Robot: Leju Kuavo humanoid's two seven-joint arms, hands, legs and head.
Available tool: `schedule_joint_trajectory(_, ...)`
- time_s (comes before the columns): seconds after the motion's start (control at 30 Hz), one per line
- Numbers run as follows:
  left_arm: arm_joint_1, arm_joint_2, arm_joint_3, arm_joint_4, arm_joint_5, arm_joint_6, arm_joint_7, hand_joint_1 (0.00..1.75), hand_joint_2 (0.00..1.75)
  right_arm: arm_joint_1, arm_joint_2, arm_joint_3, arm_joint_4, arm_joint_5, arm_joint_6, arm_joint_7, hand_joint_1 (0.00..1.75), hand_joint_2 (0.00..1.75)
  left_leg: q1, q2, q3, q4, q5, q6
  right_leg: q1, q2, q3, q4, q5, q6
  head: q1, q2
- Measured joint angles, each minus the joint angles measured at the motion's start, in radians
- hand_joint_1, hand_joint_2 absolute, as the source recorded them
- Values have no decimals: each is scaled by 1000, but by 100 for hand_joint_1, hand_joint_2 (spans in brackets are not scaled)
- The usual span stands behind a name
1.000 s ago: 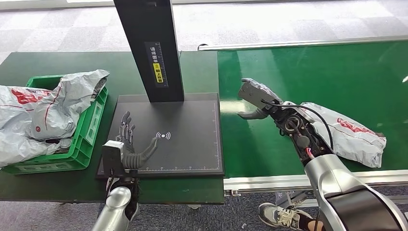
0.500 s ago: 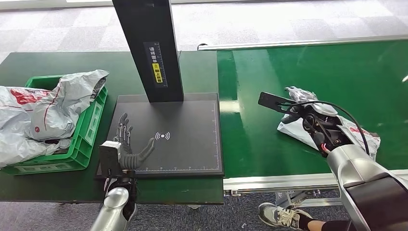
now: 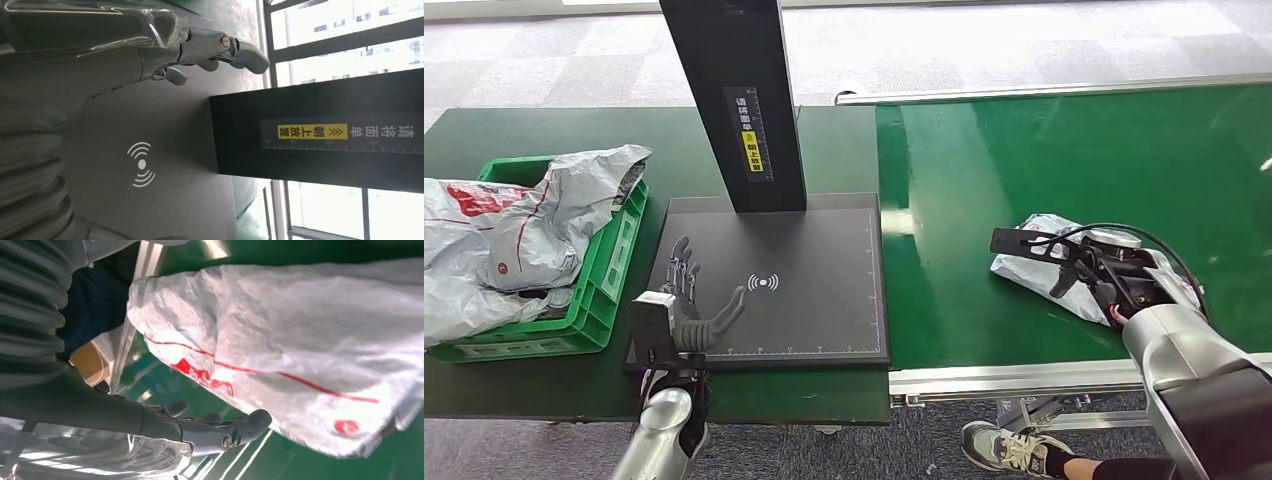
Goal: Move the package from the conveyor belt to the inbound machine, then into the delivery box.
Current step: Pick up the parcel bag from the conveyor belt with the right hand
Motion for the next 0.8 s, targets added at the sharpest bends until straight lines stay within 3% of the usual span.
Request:
schedule_joint_trajectory(0.47,0,-2,-6,6,-5,10,10,0,175,49,-42,10,21,35,112,-20,0,175,0,0,0,0,0,0,0,0,0,0,0,0,0,0)
schedule_joint_trajectory(0.7,1,-3,-7,6,-10,14,12,0,175,65,-52,15,25,40,108,-15,0,175,0,0,0,0,0,0,0,0,0,0,0,0,0,0)
schedule_joint_trajectory(0.8,5,-3,-6,3,-10,16,12,0,175,70,-50,17,24,58,33,-4,0,175,0,0,0,0,0,0,0,0,0,0,0,0,0,0)
